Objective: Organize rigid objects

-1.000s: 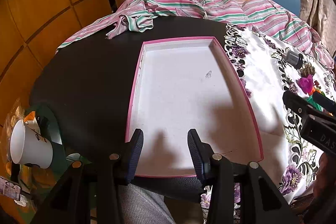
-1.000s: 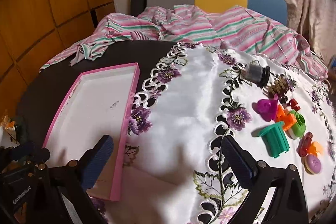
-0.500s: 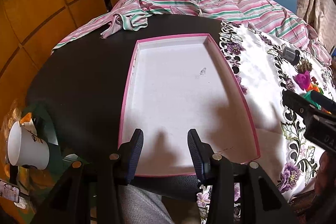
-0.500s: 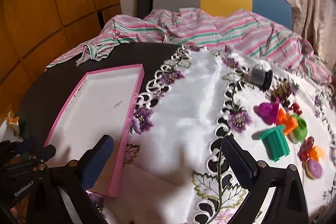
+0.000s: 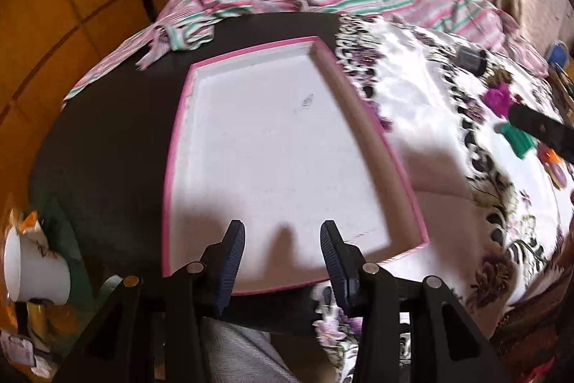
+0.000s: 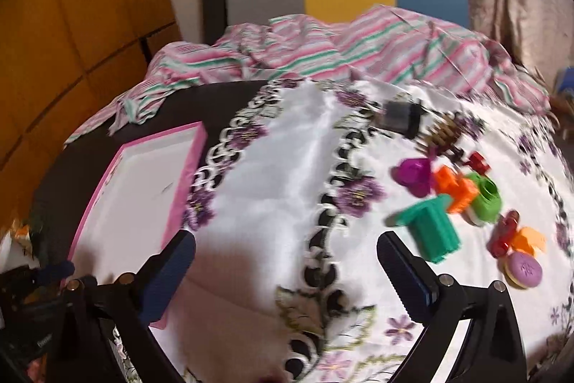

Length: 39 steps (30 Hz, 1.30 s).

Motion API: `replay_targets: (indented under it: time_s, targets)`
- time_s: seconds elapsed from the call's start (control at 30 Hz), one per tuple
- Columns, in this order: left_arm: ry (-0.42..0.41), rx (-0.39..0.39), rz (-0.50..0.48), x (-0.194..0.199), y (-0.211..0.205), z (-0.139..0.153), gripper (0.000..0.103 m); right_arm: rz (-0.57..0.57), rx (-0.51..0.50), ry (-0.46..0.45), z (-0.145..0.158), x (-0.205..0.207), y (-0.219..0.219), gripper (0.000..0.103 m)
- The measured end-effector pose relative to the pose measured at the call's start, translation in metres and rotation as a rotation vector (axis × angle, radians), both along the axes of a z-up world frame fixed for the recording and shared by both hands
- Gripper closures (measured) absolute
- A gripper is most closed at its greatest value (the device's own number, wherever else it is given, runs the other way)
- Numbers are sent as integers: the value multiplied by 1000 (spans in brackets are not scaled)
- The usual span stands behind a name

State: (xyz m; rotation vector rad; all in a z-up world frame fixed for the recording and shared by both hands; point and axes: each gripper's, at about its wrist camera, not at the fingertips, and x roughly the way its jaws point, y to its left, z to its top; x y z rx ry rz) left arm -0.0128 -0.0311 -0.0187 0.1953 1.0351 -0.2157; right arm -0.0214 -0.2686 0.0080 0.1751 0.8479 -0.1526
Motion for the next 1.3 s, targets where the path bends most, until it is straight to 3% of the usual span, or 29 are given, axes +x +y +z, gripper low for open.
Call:
replay_targets:
  time_s: [0.13,0.23,0.37,0.5,0.57,0.63,0.7,0.77,0.83,0.9,1.0,1.13,1.23,1.3]
  targets:
    - [45,-84,-66,-1,-11,2,59,-97,-5,30,-1,-3,-41,5]
    - [76,-86,-101,-2,-24,0,59,-173,-13,56,-4,-3,-77,13]
    - [90,-74,-145,-9,-39,-1,59,-212,25,103,-18,7,-116,14]
    - [64,-38,-194,-15,-52,2,59,-150,30,154,-35,25,-120,14]
    - [88,-79,-215,-14,-54,4,59,-80,48,165,-42,29,-108,14]
    - [119,-139,-222,-11,-55,5,59,41,151,156,-43,32,-95,14]
    - [142,-184,-217,-7,-56,4,59,97,153,93,-32,28,-85,15]
    - [170,-223,-212,-3,-57,2,59,60,91,33,-21,19,-88,15]
    - [181,-254,-214,-1,-60,1,59,-63,93,-25,-12,9,-107,15]
    - [162,-255,-227,-2,-66,5,58,-268,93,-74,-5,-4,-142,15]
    - [152,-249,-293,-2,-83,5,58,-461,77,-79,-4,-18,-178,15]
    - [260,-283,-350,4,-106,-7,57,-490,8,-6,-6,-10,-207,19]
    - [246,-259,-393,1,-126,-9,57,-461,62,-6,-14,0,-216,22]
    - [235,-250,-411,-1,-134,-10,57,-427,54,46,-25,11,-211,23]
